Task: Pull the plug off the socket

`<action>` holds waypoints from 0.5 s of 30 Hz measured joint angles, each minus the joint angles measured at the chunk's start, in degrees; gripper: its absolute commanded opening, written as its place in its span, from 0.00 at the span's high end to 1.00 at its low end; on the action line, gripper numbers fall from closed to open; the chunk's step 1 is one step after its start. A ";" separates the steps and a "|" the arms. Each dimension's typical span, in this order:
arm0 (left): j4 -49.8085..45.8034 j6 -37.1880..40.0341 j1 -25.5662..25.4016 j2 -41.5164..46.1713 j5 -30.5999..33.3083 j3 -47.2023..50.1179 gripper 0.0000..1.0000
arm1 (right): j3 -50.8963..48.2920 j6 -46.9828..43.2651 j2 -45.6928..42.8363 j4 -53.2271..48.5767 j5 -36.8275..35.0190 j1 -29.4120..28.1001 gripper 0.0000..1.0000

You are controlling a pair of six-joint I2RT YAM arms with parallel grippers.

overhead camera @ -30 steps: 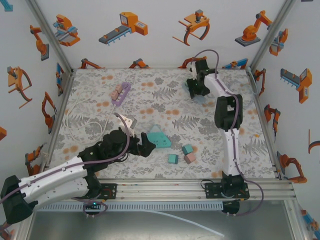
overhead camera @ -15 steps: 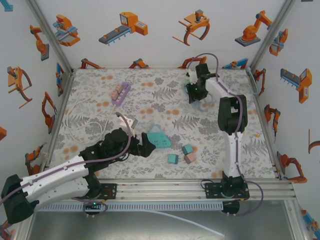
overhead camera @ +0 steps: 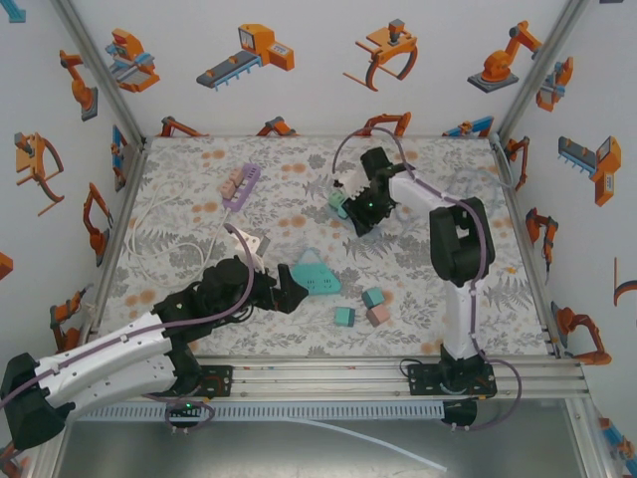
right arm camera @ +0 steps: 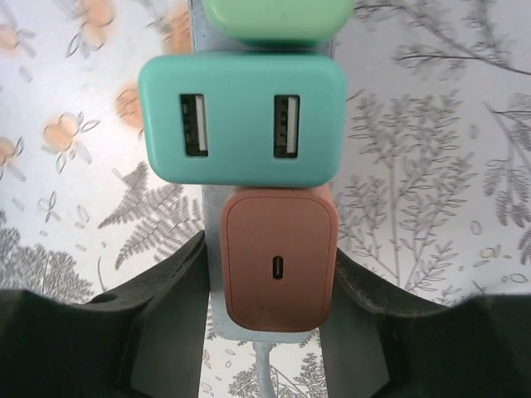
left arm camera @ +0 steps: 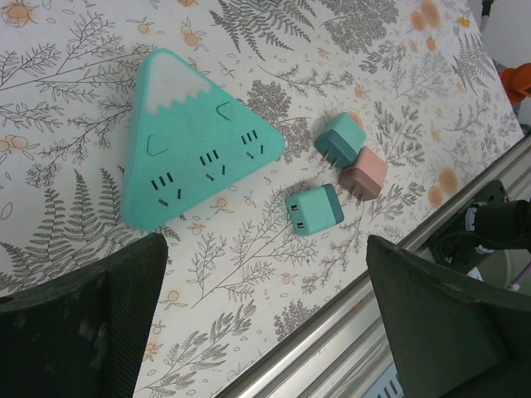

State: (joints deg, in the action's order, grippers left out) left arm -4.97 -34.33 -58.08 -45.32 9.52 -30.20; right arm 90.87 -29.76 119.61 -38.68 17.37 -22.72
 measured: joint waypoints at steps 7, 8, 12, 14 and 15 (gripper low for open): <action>-0.02 -0.02 0.00 -0.35 -0.20 0.00 0.03 | -5.81 -12.85 -4.13 -2.10 2.19 -2.03 0.65; -0.02 -0.02 0.00 -0.35 -0.20 0.00 0.03 | -6.43 -14.47 -4.59 -2.51 2.78 -2.12 0.65; -0.02 0.00 0.00 -0.63 -0.20 0.00 0.03 | -9.09 -21.59 -6.51 -5.07 5.90 -2.19 0.63; -0.02 -0.02 0.00 -0.92 -0.20 0.00 0.03 | -9.20 -23.52 -6.54 -5.92 7.02 -2.19 0.58; -0.02 -0.02 0.00 -1.07 -0.20 0.00 0.03 | -9.27 -24.44 -6.54 -6.05 7.54 -2.23 0.54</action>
State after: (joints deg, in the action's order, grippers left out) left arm -4.99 -34.35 -58.08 -46.39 9.32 -30.20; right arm 81.60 -54.19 113.08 -44.73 24.91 -24.95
